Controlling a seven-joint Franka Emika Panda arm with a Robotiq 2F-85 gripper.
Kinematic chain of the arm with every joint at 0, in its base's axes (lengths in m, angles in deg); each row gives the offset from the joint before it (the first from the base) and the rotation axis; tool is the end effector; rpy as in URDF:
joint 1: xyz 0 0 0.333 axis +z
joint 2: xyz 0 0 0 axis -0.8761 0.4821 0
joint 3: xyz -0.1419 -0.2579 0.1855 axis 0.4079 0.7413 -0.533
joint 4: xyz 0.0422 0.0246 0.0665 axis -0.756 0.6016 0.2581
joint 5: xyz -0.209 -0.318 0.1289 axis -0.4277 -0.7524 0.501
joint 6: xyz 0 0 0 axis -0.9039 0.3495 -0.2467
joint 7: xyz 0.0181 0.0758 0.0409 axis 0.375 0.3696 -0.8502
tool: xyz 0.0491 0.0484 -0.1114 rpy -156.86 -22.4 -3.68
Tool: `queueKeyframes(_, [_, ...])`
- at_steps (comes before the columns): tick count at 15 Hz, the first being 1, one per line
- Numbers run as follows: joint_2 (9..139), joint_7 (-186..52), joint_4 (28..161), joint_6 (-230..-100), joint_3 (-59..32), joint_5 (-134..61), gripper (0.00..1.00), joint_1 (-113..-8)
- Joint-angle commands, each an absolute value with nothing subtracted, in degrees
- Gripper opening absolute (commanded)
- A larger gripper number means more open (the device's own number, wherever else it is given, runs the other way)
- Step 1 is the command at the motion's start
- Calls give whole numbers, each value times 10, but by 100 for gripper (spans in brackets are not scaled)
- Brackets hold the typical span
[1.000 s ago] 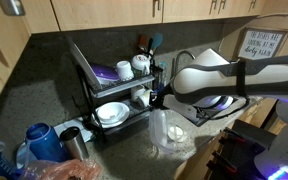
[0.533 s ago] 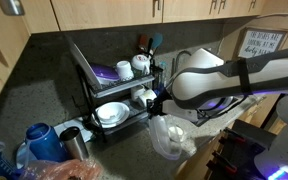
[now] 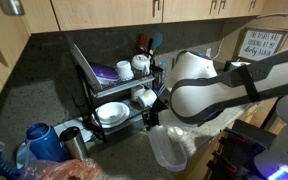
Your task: Transfer the contents in the rectangular bowl to the circular one
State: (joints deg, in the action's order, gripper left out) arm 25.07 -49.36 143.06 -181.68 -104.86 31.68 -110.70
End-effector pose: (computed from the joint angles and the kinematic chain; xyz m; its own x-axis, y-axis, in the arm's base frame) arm 0.4076 0.2889 0.3348 0.7916 -0.5776 0.1993 -0.4791 -0.7892 -0.3842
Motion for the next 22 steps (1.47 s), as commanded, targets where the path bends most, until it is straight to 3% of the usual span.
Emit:
queueKeyframes(1, [290, -452, 1402, -1808, -1083, 250, 1, -1135])
queueKeyframes(13, [233, -448, 1312, -1771, -1270, 233, 1, -1309])
queueKeyframes(22, [127, -455, 1235, -1713, -1317, 259, 1, -1385])
